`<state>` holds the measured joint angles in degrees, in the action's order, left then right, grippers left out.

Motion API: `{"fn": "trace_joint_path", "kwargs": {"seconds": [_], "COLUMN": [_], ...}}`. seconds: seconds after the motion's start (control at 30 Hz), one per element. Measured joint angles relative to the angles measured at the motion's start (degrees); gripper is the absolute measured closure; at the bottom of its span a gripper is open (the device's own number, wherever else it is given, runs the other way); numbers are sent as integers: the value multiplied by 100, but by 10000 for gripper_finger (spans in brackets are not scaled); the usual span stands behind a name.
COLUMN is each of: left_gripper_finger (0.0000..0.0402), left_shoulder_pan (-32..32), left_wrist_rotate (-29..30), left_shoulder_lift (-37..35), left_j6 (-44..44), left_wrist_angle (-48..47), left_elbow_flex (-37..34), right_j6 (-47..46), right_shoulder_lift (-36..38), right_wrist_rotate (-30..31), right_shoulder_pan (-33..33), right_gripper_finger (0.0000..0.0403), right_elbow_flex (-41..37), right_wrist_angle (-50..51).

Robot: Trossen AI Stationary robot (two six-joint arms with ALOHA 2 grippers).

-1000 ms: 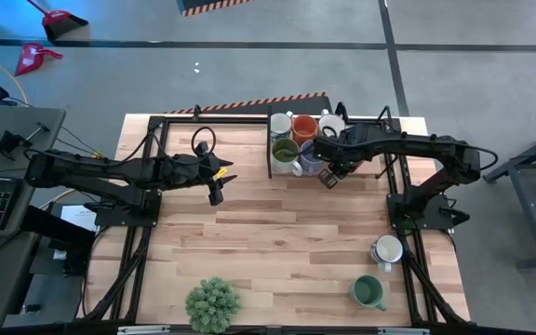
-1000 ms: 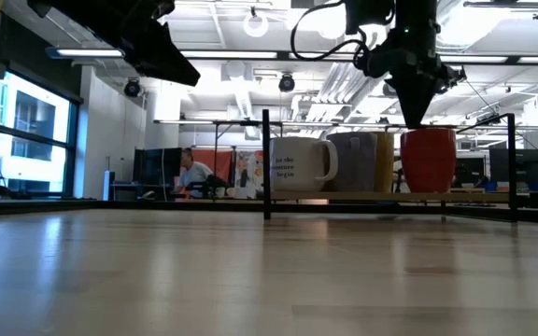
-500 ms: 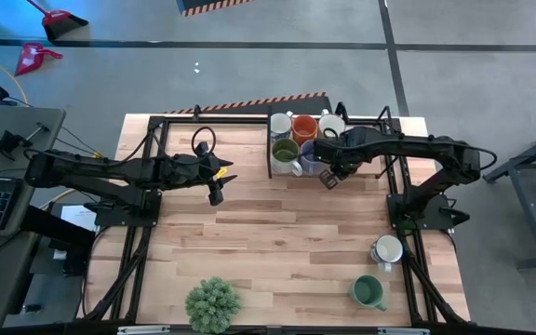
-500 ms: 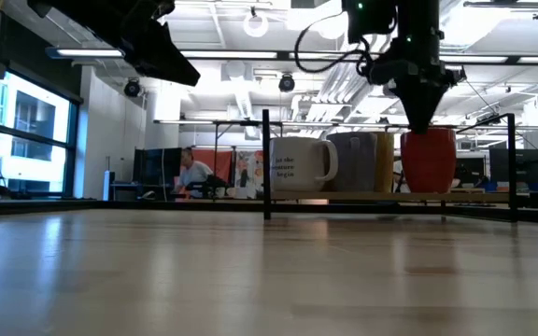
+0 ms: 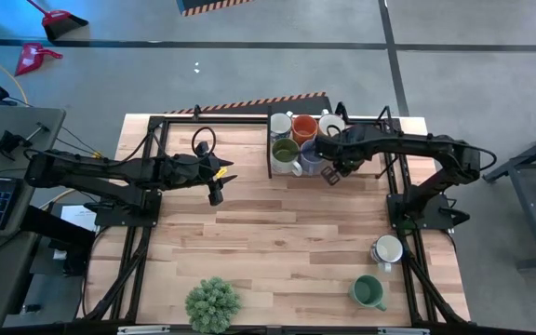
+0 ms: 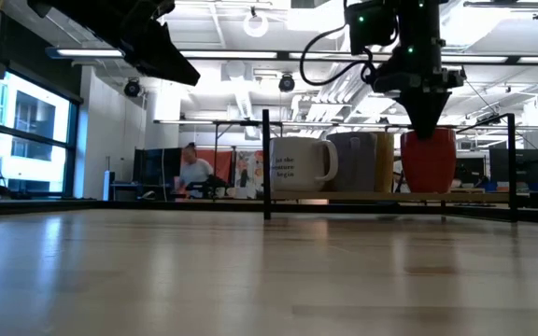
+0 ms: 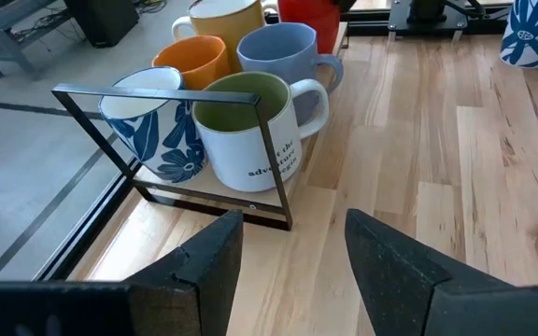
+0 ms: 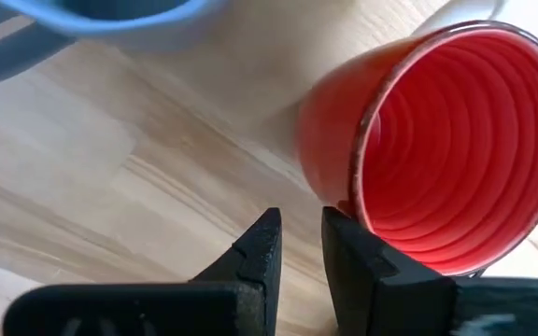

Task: Place coffee mugs
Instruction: Put the red mug on the shelf

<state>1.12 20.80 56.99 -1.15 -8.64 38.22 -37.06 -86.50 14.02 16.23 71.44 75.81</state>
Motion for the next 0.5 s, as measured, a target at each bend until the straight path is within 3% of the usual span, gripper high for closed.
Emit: {"fn": "trace_joint_path", "kwargs": {"seconds": [0.5], "left_gripper_finger": [222], "left_shoulder_pan": [1], "left_wrist_rotate": [0], "left_shoulder_lift": [0], "left_j6": [-17], "left_wrist_angle": [0], "left_elbow_flex": [0], "right_j6": [278], "right_shoulder_lift": [0], "right_wrist_rotate": [89], "right_shoulder_pan": [518], "right_gripper_finger": [345], "right_elbow_flex": [0], "right_wrist_angle": [138]}}
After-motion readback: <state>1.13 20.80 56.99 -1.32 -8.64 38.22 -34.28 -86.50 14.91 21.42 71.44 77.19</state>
